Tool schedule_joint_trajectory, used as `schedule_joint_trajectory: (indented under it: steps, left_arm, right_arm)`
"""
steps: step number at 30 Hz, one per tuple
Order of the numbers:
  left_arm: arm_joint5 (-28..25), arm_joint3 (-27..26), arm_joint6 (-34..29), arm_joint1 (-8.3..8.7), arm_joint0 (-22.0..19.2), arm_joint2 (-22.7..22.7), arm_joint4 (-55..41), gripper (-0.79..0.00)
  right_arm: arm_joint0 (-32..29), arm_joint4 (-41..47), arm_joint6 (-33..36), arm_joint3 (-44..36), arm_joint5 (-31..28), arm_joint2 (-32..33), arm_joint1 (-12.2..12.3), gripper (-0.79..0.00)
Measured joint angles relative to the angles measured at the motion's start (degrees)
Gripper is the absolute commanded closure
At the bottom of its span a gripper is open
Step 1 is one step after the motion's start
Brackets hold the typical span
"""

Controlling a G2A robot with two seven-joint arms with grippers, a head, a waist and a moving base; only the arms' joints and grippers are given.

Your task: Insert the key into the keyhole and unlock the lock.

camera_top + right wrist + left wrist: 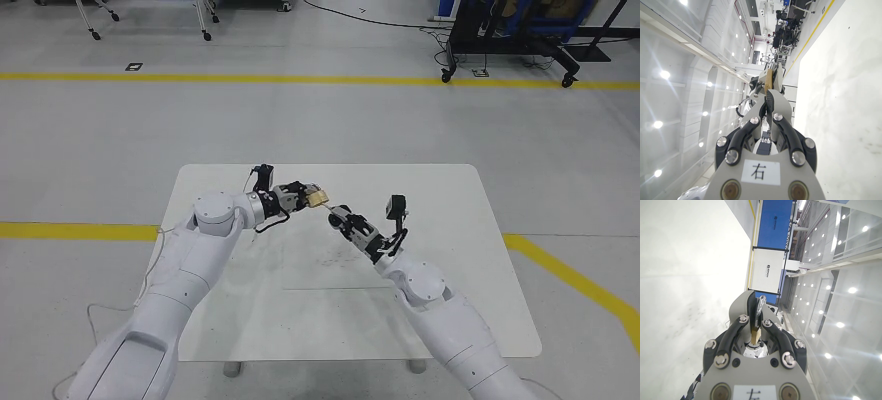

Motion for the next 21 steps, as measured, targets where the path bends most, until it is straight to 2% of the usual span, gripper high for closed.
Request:
schedule_joint_trajectory:
  steps: [21]
  left_arm:
    - [0.9, -0.8, 1.4, -0.14, 0.3, 0.1, 1.3, 0.000]
  right_arm:
    - [0.2, -1.8, 0.1, -0.8, 1.5, -1.5, -0.8, 0.000]
